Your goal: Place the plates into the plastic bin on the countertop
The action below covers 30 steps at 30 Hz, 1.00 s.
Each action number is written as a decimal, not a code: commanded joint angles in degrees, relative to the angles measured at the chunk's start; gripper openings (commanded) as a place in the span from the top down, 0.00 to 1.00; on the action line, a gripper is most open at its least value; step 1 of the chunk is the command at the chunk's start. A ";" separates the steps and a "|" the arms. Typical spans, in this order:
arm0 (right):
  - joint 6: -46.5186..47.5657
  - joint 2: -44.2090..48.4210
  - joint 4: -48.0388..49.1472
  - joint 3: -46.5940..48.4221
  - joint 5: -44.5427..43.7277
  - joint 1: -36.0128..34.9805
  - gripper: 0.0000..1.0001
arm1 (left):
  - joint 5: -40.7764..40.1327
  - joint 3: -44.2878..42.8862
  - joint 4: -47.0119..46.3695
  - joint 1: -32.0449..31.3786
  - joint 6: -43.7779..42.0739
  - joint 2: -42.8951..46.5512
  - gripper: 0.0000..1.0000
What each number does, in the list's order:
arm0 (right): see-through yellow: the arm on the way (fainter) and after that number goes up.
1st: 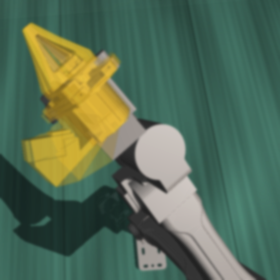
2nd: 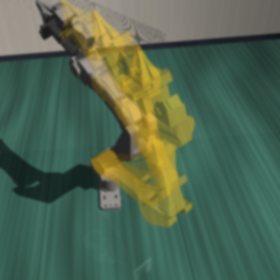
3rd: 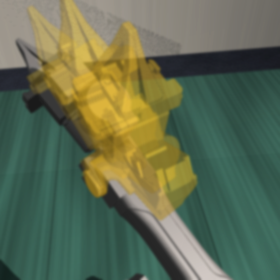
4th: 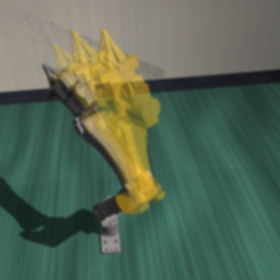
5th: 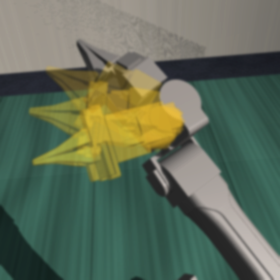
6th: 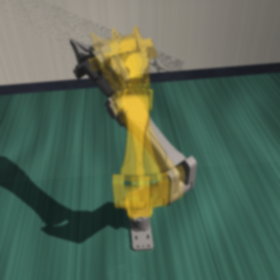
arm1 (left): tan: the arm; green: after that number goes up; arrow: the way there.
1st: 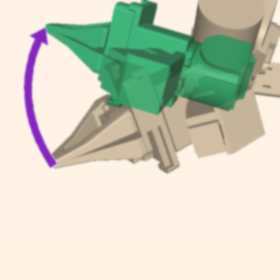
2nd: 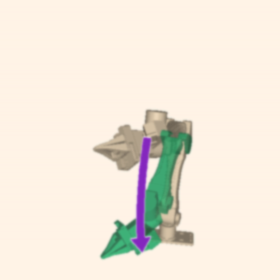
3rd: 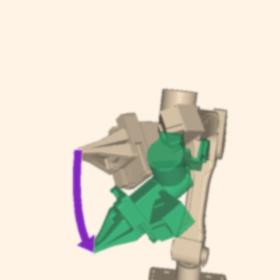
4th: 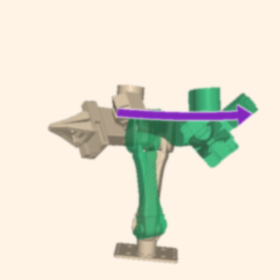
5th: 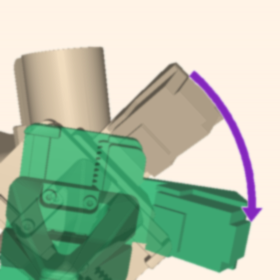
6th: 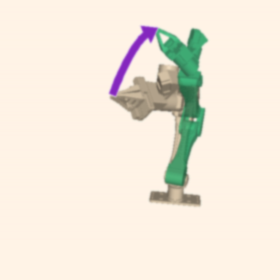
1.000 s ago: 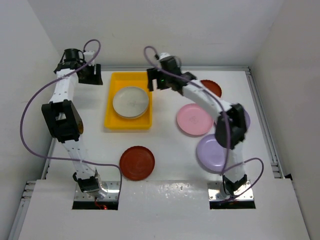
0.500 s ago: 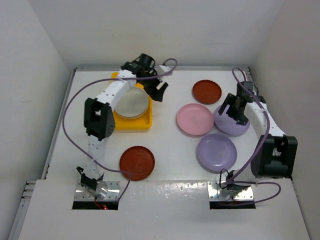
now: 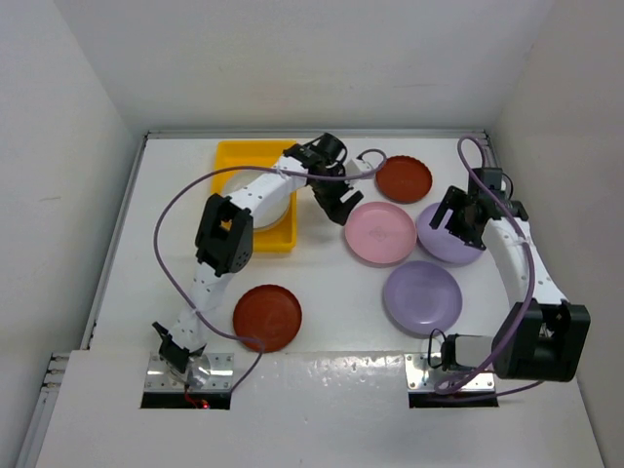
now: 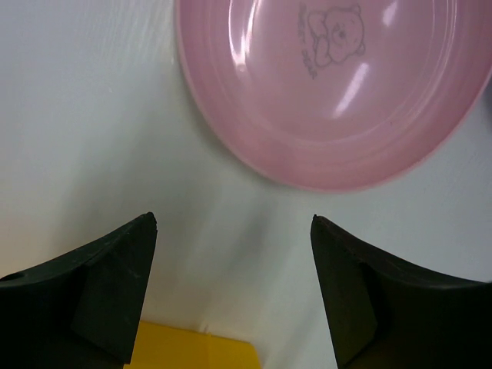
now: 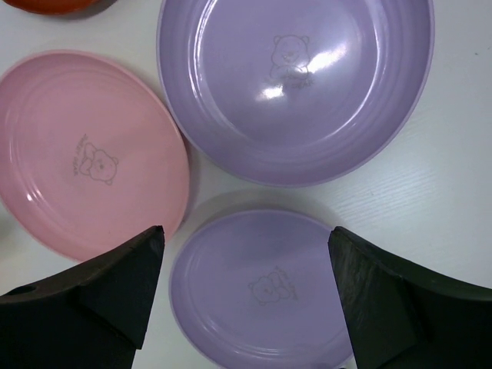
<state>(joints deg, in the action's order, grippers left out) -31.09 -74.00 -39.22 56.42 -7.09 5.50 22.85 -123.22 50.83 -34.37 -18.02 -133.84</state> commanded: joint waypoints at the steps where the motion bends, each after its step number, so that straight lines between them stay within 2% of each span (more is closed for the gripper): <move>1: 1.38 0.78 0.28 0.35 1.20 -0.31 0.14 | -3.59 -5.27 -2.74 -3.94 4.98 -3.61 0.17; 4: 2.18 2.36 -0.24 0.44 1.91 -0.66 0.14 | -9.04 -5.28 -6.79 -4.48 12.36 -6.25 0.17; 8: 3.05 4.30 -1.03 0.53 2.61 -1.01 0.14 | -8.89 -5.28 -7.32 -5.09 13.27 -8.27 0.17; 11: 3.67 5.88 -1.56 0.27 2.35 -1.19 0.15 | -7.29 -3.96 -7.32 -5.71 13.27 -8.89 0.27; 12: 3.76 6.40 -1.73 0.18 1.74 -1.19 0.15 | -6.69 -3.18 -7.32 -5.71 13.27 -9.50 0.32; 15: 4.37 7.38 -2.17 0.27 1.20 -1.19 0.15 | -5.02 -1.24 -7.32 -5.18 13.80 -9.51 0.67; 16: 4.81 7.72 -2.17 0.18 0.94 -1.19 0.15 | -5.01 -1.23 -7.32 -4.66 14.41 -8.90 0.89; 18: 4.99 7.99 -2.17 0.18 0.68 -1.19 0.15 | -5.01 -1.23 -7.32 -3.86 15.03 -8.28 1.00; 23: 4.55 6.50 -1.38 0.44 1.90 -1.28 0.15 | -5.54 -4.74 -8.82 0.09 18.37 -5.04 1.00; 30: 3.23 3.77 0.11 1.58 2.79 -3.56 0.17 | 5.09 -8.34 -10.93 3.95 16.01 0.85 1.00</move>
<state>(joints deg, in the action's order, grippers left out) -27.20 -69.38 -41.10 56.31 -5.13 3.33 23.35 -126.67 42.83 -31.73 -0.21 -140.75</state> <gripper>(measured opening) 0.833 0.004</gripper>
